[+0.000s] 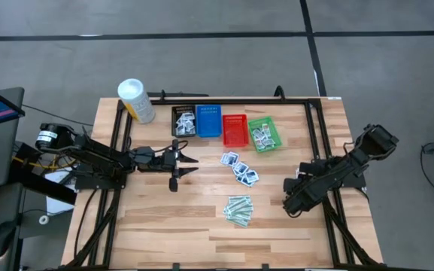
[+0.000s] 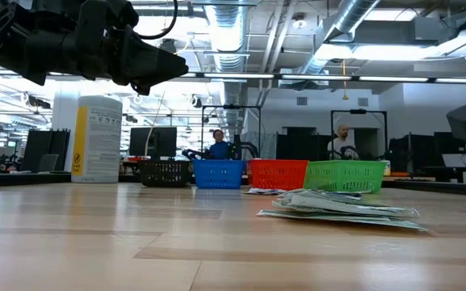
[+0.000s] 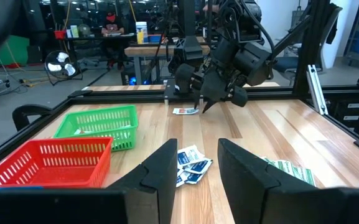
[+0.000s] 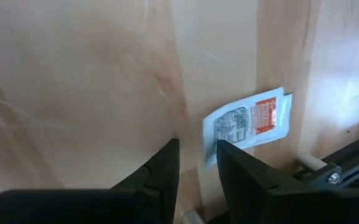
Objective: Pick & Place First Aid Supplies
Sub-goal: Put the orange pad into the green bin
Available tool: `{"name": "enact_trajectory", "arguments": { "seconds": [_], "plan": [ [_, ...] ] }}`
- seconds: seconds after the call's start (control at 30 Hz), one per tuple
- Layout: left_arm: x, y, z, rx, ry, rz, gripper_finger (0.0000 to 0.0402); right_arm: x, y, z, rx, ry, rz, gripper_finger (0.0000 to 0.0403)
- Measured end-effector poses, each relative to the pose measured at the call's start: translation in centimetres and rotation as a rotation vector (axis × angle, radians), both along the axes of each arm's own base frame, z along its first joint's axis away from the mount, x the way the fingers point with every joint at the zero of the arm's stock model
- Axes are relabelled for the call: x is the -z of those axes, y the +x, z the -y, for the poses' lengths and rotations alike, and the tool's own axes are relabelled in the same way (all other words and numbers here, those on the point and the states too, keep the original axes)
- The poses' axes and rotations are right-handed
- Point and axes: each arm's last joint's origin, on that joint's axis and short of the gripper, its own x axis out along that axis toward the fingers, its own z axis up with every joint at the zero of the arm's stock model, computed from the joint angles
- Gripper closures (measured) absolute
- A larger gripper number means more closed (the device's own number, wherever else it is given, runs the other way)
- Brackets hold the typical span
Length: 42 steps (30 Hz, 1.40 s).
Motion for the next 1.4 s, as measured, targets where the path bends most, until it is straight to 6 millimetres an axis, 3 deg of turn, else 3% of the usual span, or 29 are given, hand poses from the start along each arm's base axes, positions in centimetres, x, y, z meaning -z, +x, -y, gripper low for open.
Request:
{"name": "enact_trajectory", "arguments": {
  "seconds": [0.6,0.73,0.93,1.2,1.4],
  "plan": [
    [0.0,0.0,0.0,0.0,0.0,-0.001,0.0286,0.0,-0.1,0.2,-0.006,-0.025,-0.01,0.0397],
    [0.0,0.0,0.0,0.0,0.0,-0.001,0.0286,-0.2,0.0,0.1,-0.014,-0.023,-0.016,0.0396],
    [0.0,0.0,0.0,0.0,0.0,-0.002,0.0286,-2.3,0.8,-0.3,-0.007,-0.082,-0.014,0.04],
    [0.1,0.0,0.0,0.0,0.001,-0.006,0.0286,-5.9,3.0,-0.9,-0.078,-0.259,0.175,0.0401],
    [0.1,0.0,0.0,0.0,0.001,-0.007,0.0286,-6.8,4.3,0.1,-0.087,-0.365,0.263,0.0402]
  ]
}}
